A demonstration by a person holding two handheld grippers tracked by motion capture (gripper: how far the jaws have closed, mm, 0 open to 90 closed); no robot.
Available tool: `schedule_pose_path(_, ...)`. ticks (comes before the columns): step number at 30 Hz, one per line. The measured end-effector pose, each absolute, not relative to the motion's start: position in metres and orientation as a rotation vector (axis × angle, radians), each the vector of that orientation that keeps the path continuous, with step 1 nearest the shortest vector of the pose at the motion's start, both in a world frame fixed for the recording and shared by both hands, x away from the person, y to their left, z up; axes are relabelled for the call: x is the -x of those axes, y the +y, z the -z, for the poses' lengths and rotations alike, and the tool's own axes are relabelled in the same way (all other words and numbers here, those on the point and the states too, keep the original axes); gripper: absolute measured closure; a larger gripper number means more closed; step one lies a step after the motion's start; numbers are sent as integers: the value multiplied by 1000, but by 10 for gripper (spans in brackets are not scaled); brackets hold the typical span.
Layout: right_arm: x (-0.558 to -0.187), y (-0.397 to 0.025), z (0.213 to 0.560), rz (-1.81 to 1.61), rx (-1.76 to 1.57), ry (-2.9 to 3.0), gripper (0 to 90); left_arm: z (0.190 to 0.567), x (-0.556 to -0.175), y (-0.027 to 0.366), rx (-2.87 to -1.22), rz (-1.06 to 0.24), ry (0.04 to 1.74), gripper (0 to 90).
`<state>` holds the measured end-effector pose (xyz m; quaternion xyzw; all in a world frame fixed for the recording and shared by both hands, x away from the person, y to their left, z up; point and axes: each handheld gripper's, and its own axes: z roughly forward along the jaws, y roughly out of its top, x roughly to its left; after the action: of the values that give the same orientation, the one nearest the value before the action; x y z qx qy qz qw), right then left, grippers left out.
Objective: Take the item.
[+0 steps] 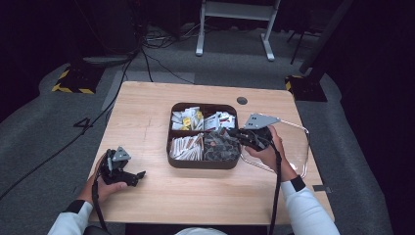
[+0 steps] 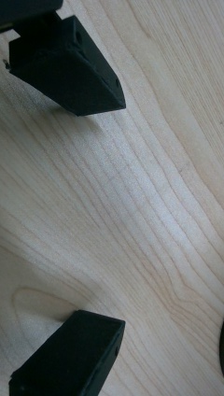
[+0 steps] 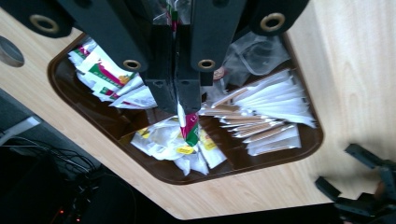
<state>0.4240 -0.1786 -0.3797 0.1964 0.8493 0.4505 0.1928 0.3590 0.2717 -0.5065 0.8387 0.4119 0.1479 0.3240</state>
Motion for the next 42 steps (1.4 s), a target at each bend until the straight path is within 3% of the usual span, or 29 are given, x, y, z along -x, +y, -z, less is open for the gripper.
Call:
schedule_pose_path(17,-391,-185,384,-1297,-491,2419,889,506,-359,272,-2200,-389,1083,5)
schedule_pose_path(42,-364,-155,417,-1251,-324,2597,885,506,-359,272,-2201,-386,1086,5)
